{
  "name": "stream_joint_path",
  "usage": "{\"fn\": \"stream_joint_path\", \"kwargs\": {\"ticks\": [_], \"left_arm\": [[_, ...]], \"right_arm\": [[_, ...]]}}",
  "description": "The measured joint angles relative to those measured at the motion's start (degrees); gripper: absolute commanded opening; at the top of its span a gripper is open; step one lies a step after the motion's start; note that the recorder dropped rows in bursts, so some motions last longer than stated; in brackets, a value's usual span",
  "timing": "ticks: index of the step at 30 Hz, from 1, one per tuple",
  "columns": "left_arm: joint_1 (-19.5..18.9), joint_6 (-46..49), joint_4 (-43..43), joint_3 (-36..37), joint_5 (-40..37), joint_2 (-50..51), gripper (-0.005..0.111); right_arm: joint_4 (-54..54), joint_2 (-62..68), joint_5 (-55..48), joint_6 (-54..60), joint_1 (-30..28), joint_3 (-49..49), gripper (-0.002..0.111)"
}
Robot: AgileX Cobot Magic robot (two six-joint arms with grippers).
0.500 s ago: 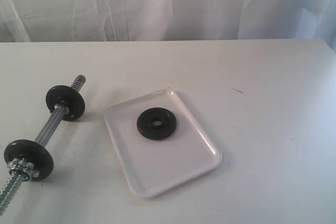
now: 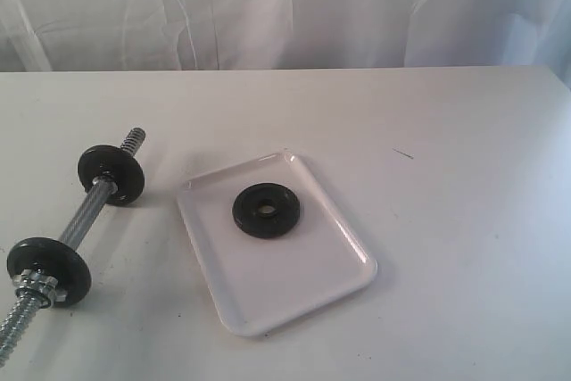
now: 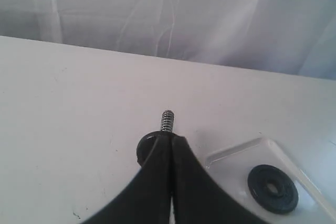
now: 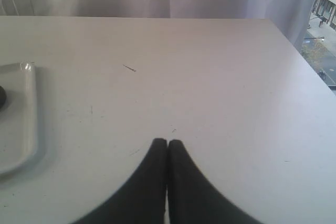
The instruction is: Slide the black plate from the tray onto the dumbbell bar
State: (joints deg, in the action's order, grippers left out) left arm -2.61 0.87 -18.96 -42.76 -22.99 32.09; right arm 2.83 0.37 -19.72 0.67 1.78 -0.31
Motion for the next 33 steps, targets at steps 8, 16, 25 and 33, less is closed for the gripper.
{"fn": "stream_joint_path", "kwargs": {"ticks": [8, 16, 25, 33], "left_arm": [[0.0, -2.56, 0.14, -11.44, 5.99, 25.49, 0.0], [0.0, 0.44, 0.32, -22.83, -16.38, 44.98, 0.009], [0.0, 8.73, -5.12, -31.05, -27.03, 56.97, 0.095], [0.0, 18.19, -9.57, -31.05, -28.12, 68.84, 0.097]], "right_arm": [[0.0, 0.0, 0.0, 0.0, 0.0, 0.0, 0.0], [0.0, 0.0, 0.0, 0.0, 0.0, 0.0, 0.0], [0.0, 0.0, 0.0, 0.0, 0.0, 0.0, 0.0], [0.0, 0.0, 0.0, 0.0, 0.0, 0.0, 0.0]]}}
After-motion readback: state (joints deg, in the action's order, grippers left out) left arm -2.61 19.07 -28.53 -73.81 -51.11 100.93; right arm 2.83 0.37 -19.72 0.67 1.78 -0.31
